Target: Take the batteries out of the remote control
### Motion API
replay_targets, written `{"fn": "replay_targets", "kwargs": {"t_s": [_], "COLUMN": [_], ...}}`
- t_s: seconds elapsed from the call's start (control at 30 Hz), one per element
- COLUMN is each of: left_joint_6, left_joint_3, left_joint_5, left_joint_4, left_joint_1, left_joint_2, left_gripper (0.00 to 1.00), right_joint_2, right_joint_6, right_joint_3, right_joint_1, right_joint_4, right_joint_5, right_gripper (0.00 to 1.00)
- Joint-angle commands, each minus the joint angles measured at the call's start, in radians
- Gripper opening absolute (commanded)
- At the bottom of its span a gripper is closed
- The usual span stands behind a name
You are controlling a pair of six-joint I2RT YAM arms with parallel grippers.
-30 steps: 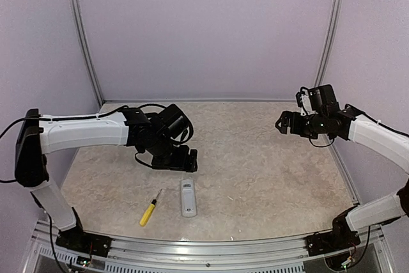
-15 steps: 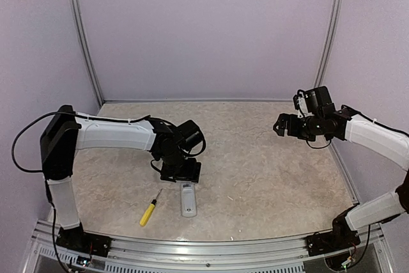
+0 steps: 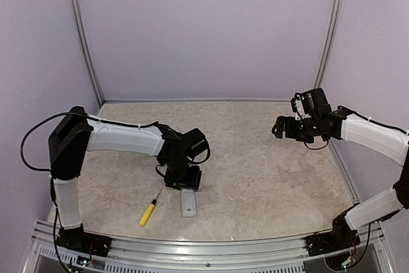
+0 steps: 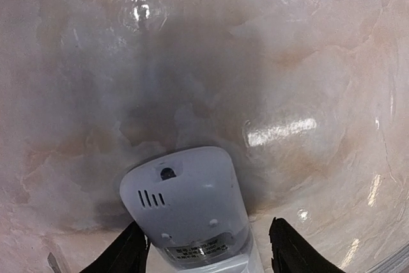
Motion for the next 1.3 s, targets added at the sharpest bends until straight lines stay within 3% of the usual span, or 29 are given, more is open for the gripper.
{"fn": "replay_targets", "kwargs": {"t_s": [0.0,0.27,0.5,0.67,0.8,0.9,0.97,1.27], "left_joint_6": [-0.002,0.032,0.215,0.339,0.374,0.370,0.350,0.192], "left_joint_3": [0.044,0.093,0.232,0.331,0.366,0.255,0.186,0.033], "left_joint_5": [-0.013,-0.110,-0.205,-0.157,-0.176,-0.129,-0.104,-0.122], "left_joint_4": [-0.018,-0.069,-0.116,-0.111,-0.194,-0.178,-0.175,-0.184], "left_joint_1": [-0.015,-0.024,-0.015,0.037,0.051,0.023,-0.003,-0.126], "left_joint_2": [0.035,0.053,0.091,0.138,0.148,0.076,0.022,-0.085], "left_gripper": [0.60,0.41,0.40,0.40,0.53,0.73,0.80,0.81], "right_joint_2": [0.020,0.023,0.028,0.020,0.011,-0.011,-0.017,0.034], "right_joint_6": [0.005,0.002,0.002,-0.003,-0.013,-0.049,-0.078,-0.121], "right_joint_3": [0.006,0.007,0.013,0.013,0.021,0.014,0.005,0.049], "right_joint_1": [0.013,0.012,0.012,0.013,0.013,0.013,0.017,0.036], "right_joint_4": [0.001,-0.002,-0.005,-0.015,-0.043,-0.039,-0.027,-0.050], "right_joint_5": [0.011,0.013,0.008,0.021,0.025,-0.017,-0.059,-0.051], "right_gripper": [1.00,1.00,1.00,1.00,1.00,1.00,1.00,1.00]}}
